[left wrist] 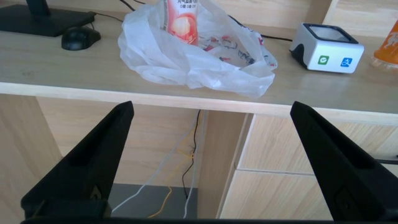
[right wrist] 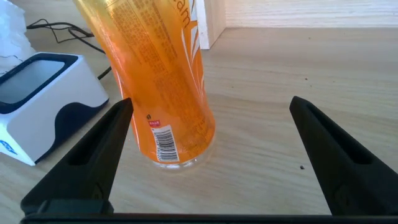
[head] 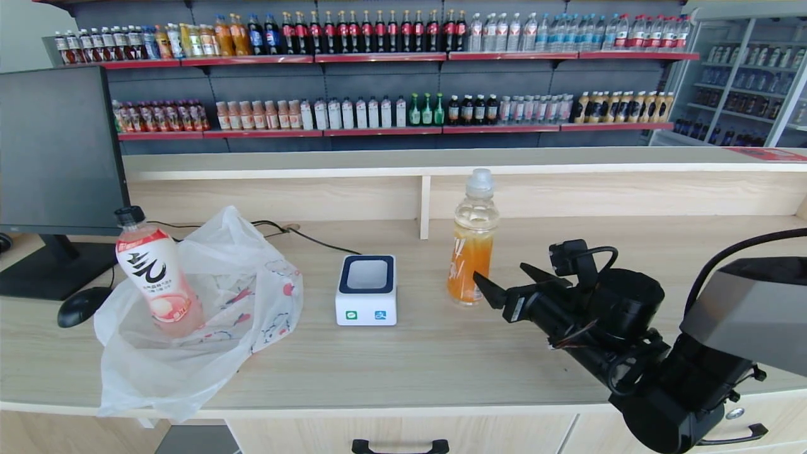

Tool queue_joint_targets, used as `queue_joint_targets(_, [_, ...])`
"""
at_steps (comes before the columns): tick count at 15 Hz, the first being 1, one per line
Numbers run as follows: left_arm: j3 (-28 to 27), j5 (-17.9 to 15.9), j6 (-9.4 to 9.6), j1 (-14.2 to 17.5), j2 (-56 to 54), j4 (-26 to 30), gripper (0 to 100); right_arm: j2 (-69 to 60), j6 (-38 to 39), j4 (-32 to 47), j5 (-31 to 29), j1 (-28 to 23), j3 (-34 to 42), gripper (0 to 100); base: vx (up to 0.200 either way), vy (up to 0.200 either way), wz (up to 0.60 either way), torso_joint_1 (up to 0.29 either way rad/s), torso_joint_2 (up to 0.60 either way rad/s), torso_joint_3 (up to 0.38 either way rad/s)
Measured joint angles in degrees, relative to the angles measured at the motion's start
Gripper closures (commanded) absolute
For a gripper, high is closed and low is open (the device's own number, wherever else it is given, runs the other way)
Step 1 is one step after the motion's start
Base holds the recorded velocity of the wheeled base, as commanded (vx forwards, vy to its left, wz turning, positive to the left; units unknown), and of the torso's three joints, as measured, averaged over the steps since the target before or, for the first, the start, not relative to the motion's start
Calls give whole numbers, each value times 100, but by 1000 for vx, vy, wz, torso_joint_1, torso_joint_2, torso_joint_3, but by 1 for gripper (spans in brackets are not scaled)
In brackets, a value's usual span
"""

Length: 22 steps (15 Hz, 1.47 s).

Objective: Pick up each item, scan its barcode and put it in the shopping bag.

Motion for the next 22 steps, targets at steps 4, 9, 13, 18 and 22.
queue_joint_targets(4, [0,2,0,-4,0,0,0,-151,13,-2,0,-121,76,0,0,0,0,0,0,0])
queue_joint_targets(9, [0,0,-5,-2,0,2,0,-325,20,-2,-2,-577,59,0,0,0,0,0,0,0])
queue_joint_targets(13, [0,-2,13,0,2,-11,0,-238,51,0,-2,-681,-219,0,0,0,0,0,0,0])
queue_joint_targets(18, [0,-2,38,-4,0,-33,0,-78,85,0,6,-692,-506,0,0,0,0,0,0,0])
queue_joint_targets(22, [0,-2,24,2,2,-22,0,-69,84,0,13,-585,-449,0,0,0,0,0,0,0])
